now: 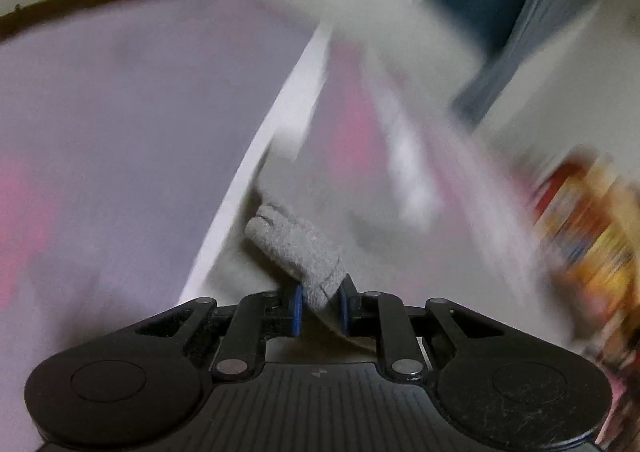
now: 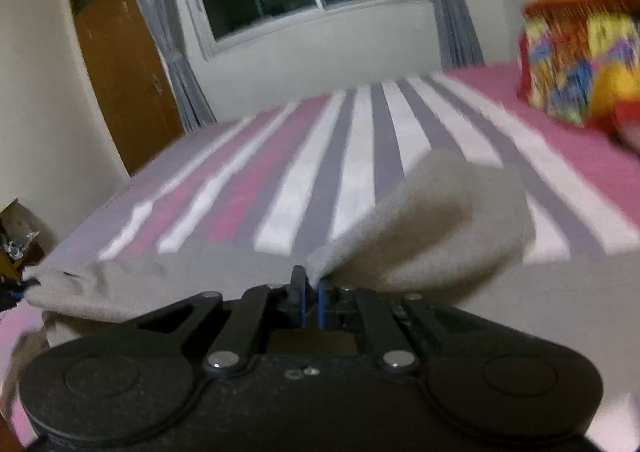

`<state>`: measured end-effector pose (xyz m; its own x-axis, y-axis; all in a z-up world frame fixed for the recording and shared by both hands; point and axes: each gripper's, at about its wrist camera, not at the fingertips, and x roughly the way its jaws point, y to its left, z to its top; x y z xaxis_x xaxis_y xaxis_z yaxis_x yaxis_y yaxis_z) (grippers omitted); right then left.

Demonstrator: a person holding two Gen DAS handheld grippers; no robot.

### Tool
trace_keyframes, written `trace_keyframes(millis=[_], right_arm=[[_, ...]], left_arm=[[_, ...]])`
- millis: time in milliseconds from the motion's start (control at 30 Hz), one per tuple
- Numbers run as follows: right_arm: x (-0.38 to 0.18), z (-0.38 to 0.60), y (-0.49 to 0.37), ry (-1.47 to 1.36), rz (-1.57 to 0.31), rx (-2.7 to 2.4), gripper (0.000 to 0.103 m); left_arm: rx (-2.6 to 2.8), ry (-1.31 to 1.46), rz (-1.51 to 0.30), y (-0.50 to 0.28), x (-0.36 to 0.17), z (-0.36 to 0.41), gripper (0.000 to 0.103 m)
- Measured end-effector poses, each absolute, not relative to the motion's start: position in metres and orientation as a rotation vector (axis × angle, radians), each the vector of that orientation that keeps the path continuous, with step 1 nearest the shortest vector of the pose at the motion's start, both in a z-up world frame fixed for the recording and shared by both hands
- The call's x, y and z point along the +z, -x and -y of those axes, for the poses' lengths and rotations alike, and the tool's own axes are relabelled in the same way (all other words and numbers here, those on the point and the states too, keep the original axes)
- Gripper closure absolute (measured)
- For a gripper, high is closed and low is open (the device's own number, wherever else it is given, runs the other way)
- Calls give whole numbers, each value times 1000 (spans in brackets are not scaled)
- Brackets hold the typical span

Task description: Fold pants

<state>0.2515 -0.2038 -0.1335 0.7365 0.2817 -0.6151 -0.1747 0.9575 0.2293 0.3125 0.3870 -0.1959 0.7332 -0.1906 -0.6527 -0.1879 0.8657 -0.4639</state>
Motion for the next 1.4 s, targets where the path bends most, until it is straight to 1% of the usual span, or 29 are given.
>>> trace_keyframes(millis=[33, 67, 100, 133, 167, 200, 267, 400, 433, 500, 533, 567, 600, 633, 700, 800, 867, 900, 933, 967, 1000, 1067, 1100, 1200, 1233, 1267, 1333, 1367, 1400], right_arm=[[-162, 208, -261, -195, -838, 206, 90], [-176, 215, -261, -262, -871, 210, 90], [-174, 220, -257, -293, -846, 212, 88], [-166, 222, -252, -292, -823, 194, 70], [-154, 223, -245, -265, -759, 167, 58], [-143, 222, -242, -239, -704, 169, 57], [-130, 223, -251, -213, -680, 189, 59], [-127, 206, -303, -72, -772, 157, 57], [-130, 200, -317, -23, -807, 149, 53], [-139, 191, -337, 87, -896, 115, 41], [-136, 189, -349, 126, -921, 111, 39], [-139, 187, -350, 173, -927, 107, 41], [-141, 188, -349, 211, -933, 101, 49], [-140, 194, -344, 193, -938, 106, 96], [-124, 215, -335, 87, -906, 110, 97], [-108, 253, -288, -25, -849, 100, 97], [-120, 276, -266, -77, -892, 100, 94], [-141, 286, -264, -83, -978, 110, 91], [-159, 294, -263, -90, -1042, 141, 91], [-160, 299, -257, -92, -1021, 172, 88], [-150, 299, -253, -81, -999, 182, 80], [-122, 290, -243, 17, -877, 176, 43], [-109, 278, -240, 86, -811, 204, 38], [-101, 240, -257, 257, -785, 279, 41], [-105, 228, -265, 319, -784, 295, 44], [-112, 211, -276, 406, -791, 309, 48], [-128, 188, -298, 535, -813, 308, 52], [-136, 184, -310, 583, -825, 299, 55], [-145, 179, -319, 645, -825, 272, 62]], left_arm=[[0, 572, -754, -309, -203, -389, 85], [7, 622, -738, -305, -205, -393, 85], [10, 645, -729, -303, -203, -396, 83], [12, 636, -727, -303, -202, -395, 83], [13, 613, -734, -304, -201, -394, 83], [16, 596, -740, -305, -200, -392, 83], [22, 596, -750, -309, -198, -392, 83], [32, 606, -761, -315, -204, -388, 83], [31, 610, -762, -315, -204, -389, 83], [29, 630, -764, -317, -206, -389, 83], [29, 638, -765, -317, -206, -389, 83], [27, 639, -766, -316, -206, -390, 83], [27, 640, -768, -315, -207, -390, 83], [25, 641, -769, -316, -207, -391, 83], [21, 631, -777, -317, -206, -390, 82], [9, 589, -795, -319, -200, -389, 82], [-1, 558, -812, -322, -197, -387, 82], [-7, 543, -824, -324, -196, -386, 82], [-10, 536, -833, -325, -194, -387, 82], [-9, 533, -841, -327, -193, -387, 82], [-7, 527, -849, -328, -191, -387, 82], [-3, 513, -856, -330, -191, -385, 82], [0, 513, -858, -331, -191, -385, 82], [8, 527, -859, -333, -193, -386, 82], [10, 532, -860, -333, -194, -386, 82], [12, 534, -862, -333, -193, -386, 82], [14, 535, -866, -333, -193, -386, 82], [15, 536, -868, -333, -193, -386, 82], [16, 538, -871, -334, -193, -386, 82]])
